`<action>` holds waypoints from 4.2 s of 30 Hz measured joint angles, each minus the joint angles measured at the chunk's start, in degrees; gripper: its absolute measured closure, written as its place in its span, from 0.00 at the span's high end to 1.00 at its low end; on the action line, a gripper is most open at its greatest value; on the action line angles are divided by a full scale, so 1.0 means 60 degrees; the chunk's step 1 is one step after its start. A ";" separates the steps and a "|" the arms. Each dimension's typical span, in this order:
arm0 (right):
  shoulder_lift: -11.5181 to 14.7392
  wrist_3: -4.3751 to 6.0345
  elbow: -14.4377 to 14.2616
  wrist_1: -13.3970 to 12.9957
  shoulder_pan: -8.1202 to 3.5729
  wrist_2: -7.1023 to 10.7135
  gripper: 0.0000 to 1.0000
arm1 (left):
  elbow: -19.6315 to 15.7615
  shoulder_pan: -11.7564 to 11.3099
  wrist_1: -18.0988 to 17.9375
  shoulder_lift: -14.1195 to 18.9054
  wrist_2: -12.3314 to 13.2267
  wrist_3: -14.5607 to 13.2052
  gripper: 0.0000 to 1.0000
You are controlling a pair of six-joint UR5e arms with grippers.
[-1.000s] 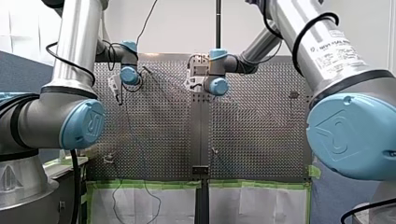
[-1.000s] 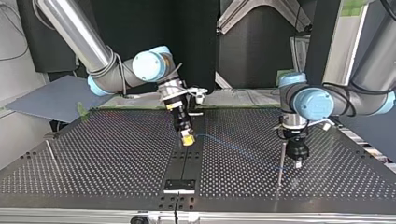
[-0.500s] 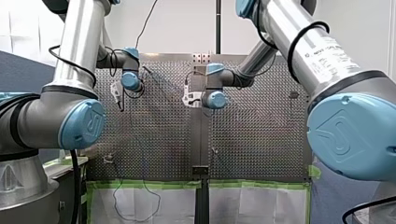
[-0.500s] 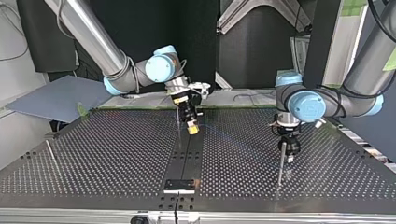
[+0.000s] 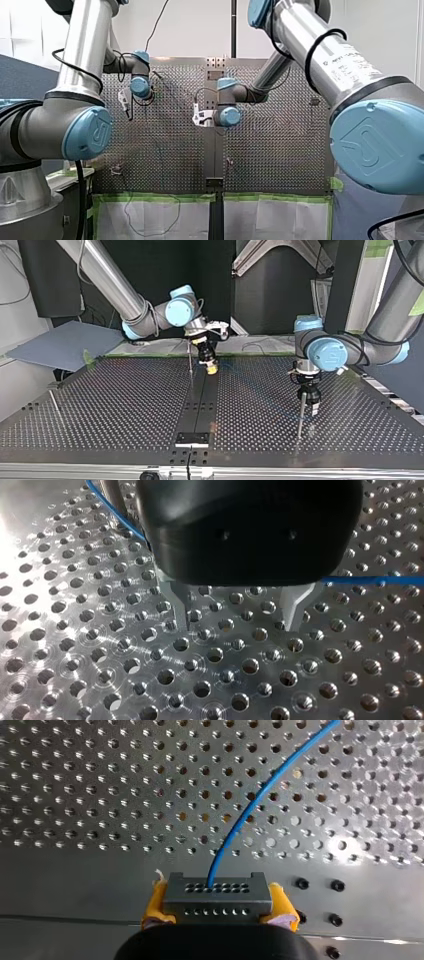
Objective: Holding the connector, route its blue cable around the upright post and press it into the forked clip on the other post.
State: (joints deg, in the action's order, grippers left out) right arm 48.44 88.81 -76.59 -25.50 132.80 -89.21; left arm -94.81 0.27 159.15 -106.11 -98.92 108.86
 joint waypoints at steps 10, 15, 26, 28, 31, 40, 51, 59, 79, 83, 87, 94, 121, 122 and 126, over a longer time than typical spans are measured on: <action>-0.0899 -0.0108 -0.0161 -0.0064 0.0296 -0.0492 0.00 | -0.0012 -0.0001 -0.0032 -0.0002 0.0020 0.0002 0.92; -0.1269 -0.0083 -0.0477 -0.0373 0.0302 -0.0589 0.00 | -0.0017 0.0001 -0.0039 -0.0004 0.0021 -0.0026 0.98; -0.2075 -0.0127 -0.1096 -0.1099 0.0210 -0.1070 0.00 | -0.0024 0.0001 -0.0002 -0.0007 -0.0060 -0.0033 0.98; -0.2260 -0.0128 -0.1180 -0.1263 0.0188 -0.1152 0.00 | -0.0025 0.0002 -0.0010 -0.0008 -0.0061 -0.0028 0.98; -0.2507 -0.0137 -0.1237 -0.1414 0.0154 -0.1285 0.00 | -0.0027 0.0000 -0.0024 -0.0006 -0.0061 -0.0011 0.98; -0.3251 -0.0133 -0.1254 -0.1946 -0.0043 -0.1526 0.00 | -0.0028 0.0002 -0.0038 -0.0010 -0.0050 0.0034 0.98; -0.4019 -0.0107 -0.1256 -0.2485 -0.0540 -0.1588 0.00 | -0.0029 0.0002 -0.0038 -0.0005 -0.0032 0.0049 0.98; -0.4605 -0.0103 -0.1254 -0.2914 -0.0917 -0.1584 0.00 | -0.0029 0.0001 -0.0038 -0.0003 -0.0049 0.0049 0.98; -0.5963 -0.0199 -0.1251 -0.3563 -0.1627 -0.1515 0.00 | -0.0030 -0.0001 -0.0033 -0.0007 -0.0072 0.0049 0.98; -0.6002 -0.0218 -0.1255 -0.3568 -0.1690 -0.1495 0.00 | -0.0032 0.0001 -0.0016 -0.0009 -0.0072 0.0049 0.98; -0.6009 -0.0270 -0.1254 -0.3556 -0.1739 -0.1482 0.00 | -0.0034 0.0003 -0.0010 -0.0007 -0.0072 0.0049 0.98; -0.5991 -0.0669 -0.1281 -0.3556 -0.1780 -0.1320 0.00 | -0.0040 0.0002 -0.0009 -0.0005 -0.0070 0.0049 0.98; -0.4069 -0.0645 -0.3254 -0.5490 -0.2196 -0.1249 0.00 | -0.0042 -0.0024 -0.0033 -0.0006 -0.0074 0.0049 0.98; -0.3993 -0.0667 -0.3329 -0.5567 -0.2190 -0.1252 0.00 | -0.0042 -0.0025 -0.0031 -0.0005 -0.0076 0.0049 0.98; -0.3676 -0.0715 -0.3646 -0.5883 -0.2164 -0.1253 0.00 | -0.0043 -0.0015 -0.0015 -0.0005 -0.0078 0.0049 0.98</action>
State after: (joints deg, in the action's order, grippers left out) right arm 26.38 84.52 -98.47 -60.79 119.82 -96.73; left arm -95.07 0.18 159.05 -106.14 -99.39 109.16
